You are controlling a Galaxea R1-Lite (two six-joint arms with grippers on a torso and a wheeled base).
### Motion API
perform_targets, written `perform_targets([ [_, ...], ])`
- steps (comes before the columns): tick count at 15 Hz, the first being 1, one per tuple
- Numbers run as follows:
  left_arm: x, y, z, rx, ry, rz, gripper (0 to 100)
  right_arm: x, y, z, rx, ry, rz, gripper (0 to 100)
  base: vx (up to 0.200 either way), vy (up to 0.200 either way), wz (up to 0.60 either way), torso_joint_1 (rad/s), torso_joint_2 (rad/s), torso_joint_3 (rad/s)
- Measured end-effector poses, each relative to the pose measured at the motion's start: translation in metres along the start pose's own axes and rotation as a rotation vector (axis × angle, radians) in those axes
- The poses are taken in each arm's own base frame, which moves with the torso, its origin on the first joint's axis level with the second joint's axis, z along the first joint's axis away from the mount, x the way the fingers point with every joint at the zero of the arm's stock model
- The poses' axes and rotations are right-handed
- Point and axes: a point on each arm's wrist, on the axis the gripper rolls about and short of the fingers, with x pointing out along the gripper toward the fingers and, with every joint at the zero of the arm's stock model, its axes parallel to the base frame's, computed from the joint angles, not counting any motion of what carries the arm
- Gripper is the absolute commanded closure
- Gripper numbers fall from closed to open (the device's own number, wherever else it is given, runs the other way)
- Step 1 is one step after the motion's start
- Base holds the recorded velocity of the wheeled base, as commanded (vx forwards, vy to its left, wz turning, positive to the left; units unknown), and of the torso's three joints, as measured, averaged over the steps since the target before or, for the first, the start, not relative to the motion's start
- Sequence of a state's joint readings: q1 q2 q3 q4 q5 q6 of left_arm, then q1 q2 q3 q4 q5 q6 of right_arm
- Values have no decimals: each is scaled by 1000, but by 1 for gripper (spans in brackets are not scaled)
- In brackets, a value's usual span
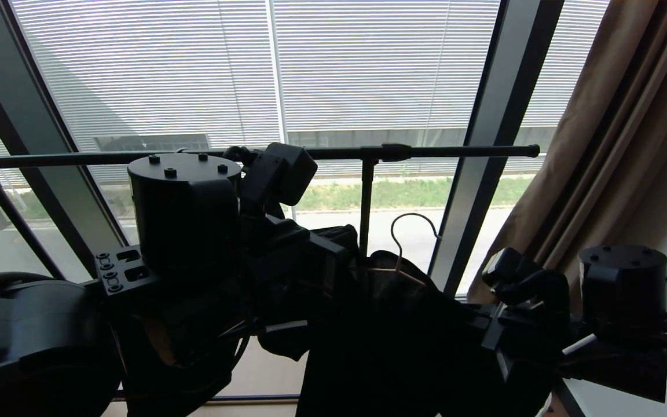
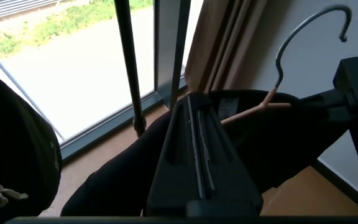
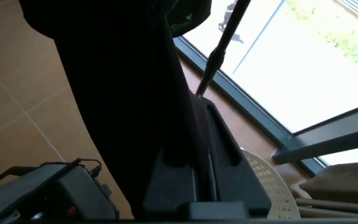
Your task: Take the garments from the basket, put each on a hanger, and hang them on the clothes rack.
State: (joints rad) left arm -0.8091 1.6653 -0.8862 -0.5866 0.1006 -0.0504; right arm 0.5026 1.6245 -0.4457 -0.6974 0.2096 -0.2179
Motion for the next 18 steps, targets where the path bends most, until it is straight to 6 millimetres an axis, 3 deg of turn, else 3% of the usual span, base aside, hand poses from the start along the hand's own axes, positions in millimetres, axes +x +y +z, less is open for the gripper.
perform_targets([
  [4, -2, -9, 5, 4, -17, -29, 100, 9, 1, 0, 59, -47, 6, 100, 0, 0, 0, 0, 0, 0],
  [14, -4, -9, -4, 8, -2, -31, 100, 6, 2, 6, 116, -158, 45, 100, 0, 0, 0, 0, 0, 0],
  [15, -4, -8, -6, 9, 2, -30, 0, 6, 1, 7, 120, -170, 43, 100, 0, 0, 0, 0, 0, 0],
  [18, -6, -8, -5, 6, -2, -33, 0, 5, 2, 7, 120, -171, 43, 100, 0, 0, 0, 0, 0, 0],
])
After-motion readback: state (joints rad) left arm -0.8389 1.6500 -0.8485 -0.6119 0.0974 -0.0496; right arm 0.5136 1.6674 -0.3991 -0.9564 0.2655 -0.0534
